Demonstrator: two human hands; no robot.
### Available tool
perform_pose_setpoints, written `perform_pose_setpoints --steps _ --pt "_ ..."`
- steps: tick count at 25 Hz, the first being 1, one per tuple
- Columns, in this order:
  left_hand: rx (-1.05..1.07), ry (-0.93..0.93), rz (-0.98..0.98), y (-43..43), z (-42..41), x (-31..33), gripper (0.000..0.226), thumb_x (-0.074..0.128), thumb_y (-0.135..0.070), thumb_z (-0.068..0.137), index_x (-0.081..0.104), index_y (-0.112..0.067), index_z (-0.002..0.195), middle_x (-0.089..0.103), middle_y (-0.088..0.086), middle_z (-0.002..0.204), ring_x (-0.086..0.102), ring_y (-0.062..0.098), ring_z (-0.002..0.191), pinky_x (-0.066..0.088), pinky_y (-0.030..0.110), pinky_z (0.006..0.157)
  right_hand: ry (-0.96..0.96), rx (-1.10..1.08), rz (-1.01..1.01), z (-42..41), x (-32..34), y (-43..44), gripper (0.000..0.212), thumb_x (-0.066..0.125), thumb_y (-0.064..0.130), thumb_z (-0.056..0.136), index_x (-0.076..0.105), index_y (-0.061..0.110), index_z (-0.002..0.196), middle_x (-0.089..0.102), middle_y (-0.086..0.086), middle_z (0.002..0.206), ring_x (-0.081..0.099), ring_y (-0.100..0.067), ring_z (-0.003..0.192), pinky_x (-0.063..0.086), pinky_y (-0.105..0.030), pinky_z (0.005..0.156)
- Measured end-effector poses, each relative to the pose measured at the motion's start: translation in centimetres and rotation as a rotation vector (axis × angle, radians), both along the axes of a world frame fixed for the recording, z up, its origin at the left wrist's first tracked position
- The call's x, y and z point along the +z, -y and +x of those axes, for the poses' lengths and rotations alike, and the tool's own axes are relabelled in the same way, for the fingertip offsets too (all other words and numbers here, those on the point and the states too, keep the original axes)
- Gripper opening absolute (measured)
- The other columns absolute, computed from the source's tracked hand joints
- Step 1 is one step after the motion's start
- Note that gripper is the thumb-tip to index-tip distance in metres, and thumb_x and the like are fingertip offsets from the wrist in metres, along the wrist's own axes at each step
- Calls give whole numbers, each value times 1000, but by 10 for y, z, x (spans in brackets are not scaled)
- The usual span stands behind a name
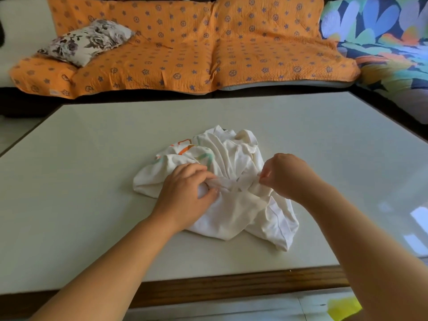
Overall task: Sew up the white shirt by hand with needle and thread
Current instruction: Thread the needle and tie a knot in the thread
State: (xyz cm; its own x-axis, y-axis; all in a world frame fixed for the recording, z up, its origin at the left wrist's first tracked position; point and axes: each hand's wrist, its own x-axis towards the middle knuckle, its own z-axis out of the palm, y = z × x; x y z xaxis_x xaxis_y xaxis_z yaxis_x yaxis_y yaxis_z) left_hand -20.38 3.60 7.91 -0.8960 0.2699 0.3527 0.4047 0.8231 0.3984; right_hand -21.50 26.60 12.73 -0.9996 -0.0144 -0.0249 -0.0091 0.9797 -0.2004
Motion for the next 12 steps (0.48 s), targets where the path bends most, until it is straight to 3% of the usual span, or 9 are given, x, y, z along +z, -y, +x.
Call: perform_pose_setpoints --steps 4,7,9,12 --pt "24 -44 57 5 -2 3 47 47 -62 77 73 -24 90 66 -10 100 56 18 104 38 24 93 3 -5 -107 11 17 -2 13 60 22 92 70 13 89 71 -3 87 64 -21 83 52 -31 73" --pt "-16 -166 112 -6 1 12 42 54 -54 81 71 -23 103 68 -6 106 56 19 106 35 22 98 -18 93 -228 25 29 4 9 62 24 93 68 24 86 67 12 83 62 -9 81 50 -23 74" --pt "-114 -134 162 -17 6 19 47 55 -51 83 68 -22 117 66 -5 116 54 17 113 32 21 103 -36 170 -275 35 36 13 10 63 25 92 66 29 84 61 18 79 58 -2 77 43 -10 68" --pt "-213 -48 252 -24 13 23 36 59 -44 87 71 -22 113 68 -9 108 51 7 107 34 12 97 -69 235 -337 42 41 24 8 64 26 92 69 28 85 62 15 84 58 -1 77 41 -6 68"
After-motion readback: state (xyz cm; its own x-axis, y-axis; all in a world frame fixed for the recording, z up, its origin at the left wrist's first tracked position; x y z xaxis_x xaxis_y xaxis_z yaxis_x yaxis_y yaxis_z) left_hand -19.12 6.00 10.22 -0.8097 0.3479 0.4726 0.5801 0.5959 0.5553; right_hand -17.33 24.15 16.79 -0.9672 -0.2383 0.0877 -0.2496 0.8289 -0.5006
